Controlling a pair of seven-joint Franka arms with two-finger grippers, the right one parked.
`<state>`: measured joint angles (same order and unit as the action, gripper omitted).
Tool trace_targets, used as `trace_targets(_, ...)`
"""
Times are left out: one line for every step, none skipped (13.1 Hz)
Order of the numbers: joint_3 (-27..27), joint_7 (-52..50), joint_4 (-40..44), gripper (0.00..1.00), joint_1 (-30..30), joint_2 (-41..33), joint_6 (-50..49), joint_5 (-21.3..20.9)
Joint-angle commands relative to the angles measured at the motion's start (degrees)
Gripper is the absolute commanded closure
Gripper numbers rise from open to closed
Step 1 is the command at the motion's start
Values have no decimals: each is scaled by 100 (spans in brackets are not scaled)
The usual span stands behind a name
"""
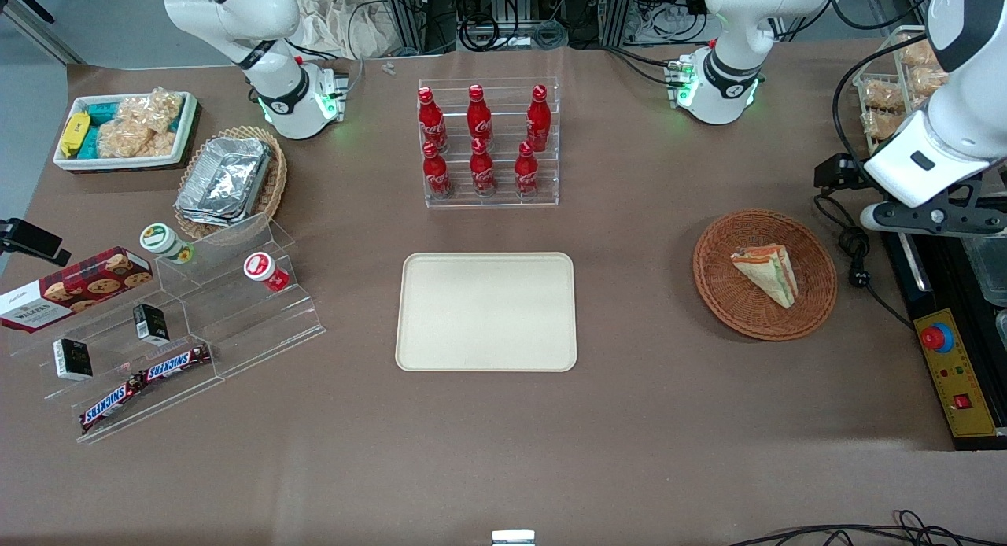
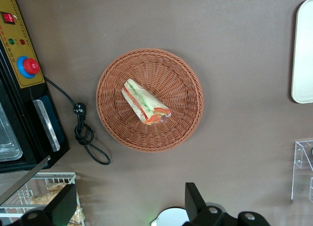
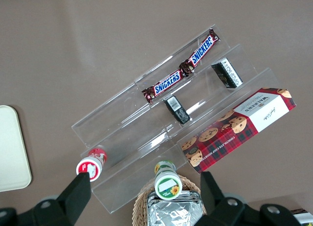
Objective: Place sandwich from basket to tray
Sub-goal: 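Move the left gripper down over the sandwich in the wicker basket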
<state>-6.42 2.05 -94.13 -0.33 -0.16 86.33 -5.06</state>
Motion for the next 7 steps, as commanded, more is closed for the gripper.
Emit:
trace_targets(-61,-117,202,0,7,130,-187,-39)
trace_targets(-61,-118,228,0,7,131,-187,-39)
trace_targets(-61,-100,281,0,15,148,-187,-39)
trace_targets(-61,-109,395,0,7,226,-213,-39)
trace_targets(-61,-213,343,0,7,262,-222,-39)
trace_targets(-61,-658,256,0,7,262,-170,-4)
trace_targets(-53,-1228,185,0,15,262,-82,179)
